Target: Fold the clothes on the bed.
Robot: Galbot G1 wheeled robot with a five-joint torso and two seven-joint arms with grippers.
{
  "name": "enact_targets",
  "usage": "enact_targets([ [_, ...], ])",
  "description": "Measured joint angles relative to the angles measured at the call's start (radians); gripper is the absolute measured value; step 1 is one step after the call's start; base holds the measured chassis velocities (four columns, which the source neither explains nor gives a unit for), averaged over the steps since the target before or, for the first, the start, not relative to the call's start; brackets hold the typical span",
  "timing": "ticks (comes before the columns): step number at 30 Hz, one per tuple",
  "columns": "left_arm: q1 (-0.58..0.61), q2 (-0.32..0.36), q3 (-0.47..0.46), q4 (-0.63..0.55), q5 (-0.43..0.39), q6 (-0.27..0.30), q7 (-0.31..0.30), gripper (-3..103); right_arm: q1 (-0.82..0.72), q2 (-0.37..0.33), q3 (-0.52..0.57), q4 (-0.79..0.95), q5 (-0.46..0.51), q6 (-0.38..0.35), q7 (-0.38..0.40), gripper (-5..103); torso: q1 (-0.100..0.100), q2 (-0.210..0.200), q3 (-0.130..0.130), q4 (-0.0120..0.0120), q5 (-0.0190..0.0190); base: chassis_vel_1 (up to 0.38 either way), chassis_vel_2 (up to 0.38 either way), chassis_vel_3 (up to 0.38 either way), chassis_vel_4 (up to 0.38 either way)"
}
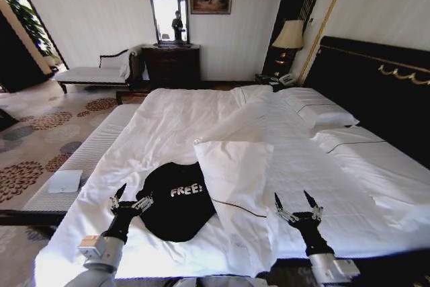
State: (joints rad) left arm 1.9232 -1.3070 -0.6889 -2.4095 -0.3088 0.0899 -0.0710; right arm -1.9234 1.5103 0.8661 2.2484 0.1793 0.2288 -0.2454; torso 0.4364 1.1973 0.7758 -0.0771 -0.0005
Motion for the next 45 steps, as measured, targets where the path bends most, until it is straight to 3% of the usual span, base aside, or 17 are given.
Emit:
enact_targets([
  [6, 0.010, -0.013, 0.005, 0.001, 0.011, -0.002, 0.002, 99, 0.026, -0.107, 0.039, 0.006, 0.127, -0.069, -0.005, 100, -0.001, 0.000, 0.000, -0.0001, 0.0009, 0.026, 0.027, -0.016, -0.026],
  [8, 0.013, -0.021, 0.019, 0.005, 0.023, -0.005, 0.004, 99, 0.074, -0.242, 0.085, -0.021, 0.323, -0.163, -0.001, 100, -0.001, 0.000, 0.000, -0.0003, 0.0015, 0.000, 0.000, 0.000, 0.000],
  [10, 0.013, -0.028, 0.027, 0.007, 0.033, -0.005, 0.004, 99, 0.106, -0.354, 0.102, -0.051, 0.417, -0.203, 0.004, 100, 0.000, 0.000, 0.000, -0.0003, 0.0009, 0.000, 0.000, 0.000, 0.000],
  [11, 0.013, -0.028, 0.027, 0.007, 0.033, -0.005, 0.004, 99, 0.106, -0.354, 0.102, -0.051, 0.417, -0.203, 0.004, 100, 0.000, 0.000, 0.000, -0.0003, 0.0009, 0.000, 0.000, 0.000, 0.000],
  [14, 0.014, -0.037, 0.041, 0.009, 0.050, -0.005, 0.002, 99, 0.163, -0.510, 0.115, -0.116, 0.550, -0.248, 0.001, 100, 0.000, 0.000, 0.000, 0.0001, 0.0003, 0.000, 0.000, 0.000, 0.000],
  [16, 0.015, -0.042, 0.051, 0.013, 0.058, -0.007, 0.001, 99, 0.209, -0.579, 0.114, -0.167, 0.645, -0.277, -0.006, 100, 0.000, 0.000, 0.000, 0.0005, 0.0005, 0.000, 0.000, 0.000, 0.000],
  [17, 0.015, -0.042, 0.051, 0.013, 0.058, -0.007, 0.001, 99, 0.209, -0.579, 0.114, -0.167, 0.645, -0.277, -0.006, 100, 0.000, 0.000, 0.000, 0.0005, 0.0005, 0.000, 0.000, 0.000, 0.000],
  [19, 0.015, -0.042, 0.067, 0.022, 0.061, -0.013, 0.000, 99, 0.310, -0.672, 0.086, -0.281, 0.766, -0.312, -0.031, 100, 0.000, 0.000, 0.000, -0.0005, 0.0010, 0.000, 0.000, 0.000, 0.000],
  [21, 0.015, -0.043, 0.068, 0.024, 0.061, -0.014, 0.000, 99, 0.332, -0.687, 0.077, -0.303, 0.778, -0.315, -0.034, 100, 0.000, 0.000, 0.000, -0.0005, 0.0011, 0.000, 0.000, 0.000, 0.000],
  [25, 0.030, -0.058, 0.058, 0.028, 0.060, -0.015, -0.002, 99, 0.508, -0.804, -0.040, -0.483, 0.841, -0.325, -0.103, 100, 0.000, 0.000, 0.000, 0.0003, 0.0007, 0.000, 0.000, 0.000, 0.000],
  [27, 0.032, -0.061, 0.051, 0.028, 0.058, -0.015, -0.002, 99, 0.544, -0.826, -0.071, -0.524, 0.850, -0.328, -0.126, 100, 0.000, 0.000, 0.000, 0.0006, 0.0003, 0.000, 0.000, 0.000, 0.000],
  [29, 0.036, -0.066, 0.033, 0.028, 0.052, -0.016, -0.003, 99, 0.645, -0.875, -0.162, -0.629, 0.858, -0.335, -0.199, 100, 0.000, 0.000, 0.000, -0.0002, 0.0007, 0.000, 0.000, 0.000, 0.000],
  [33, 0.039, -0.076, 0.024, 0.027, 0.051, -0.016, -0.003, 99, 0.781, -0.901, -0.279, -0.728, 0.870, -0.346, -0.289, 100, 0.000, 0.000, 0.000, 0.0000, 0.0006, 0.000, 0.000, 0.000, 0.000],
  [39, 0.043, -0.089, 0.025, 0.025, 0.060, -0.016, -0.004, 99, 0.940, -0.888, -0.428, -0.813, 0.863, -0.353, -0.350, 100, 0.000, 0.000, 0.000, 0.0000, 0.0006, 0.000, 0.000, 0.000, 0.000],
  [45, 0.051, -0.090, 0.004, 0.015, 0.060, -0.015, -0.007, 99, 1.096, -0.838, -0.580, -0.935, 0.809, -0.346, -0.352, 100, 0.000, 0.000, 0.000, -0.0002, 0.0005, 0.000, 0.000, 0.000, 0.000],
])
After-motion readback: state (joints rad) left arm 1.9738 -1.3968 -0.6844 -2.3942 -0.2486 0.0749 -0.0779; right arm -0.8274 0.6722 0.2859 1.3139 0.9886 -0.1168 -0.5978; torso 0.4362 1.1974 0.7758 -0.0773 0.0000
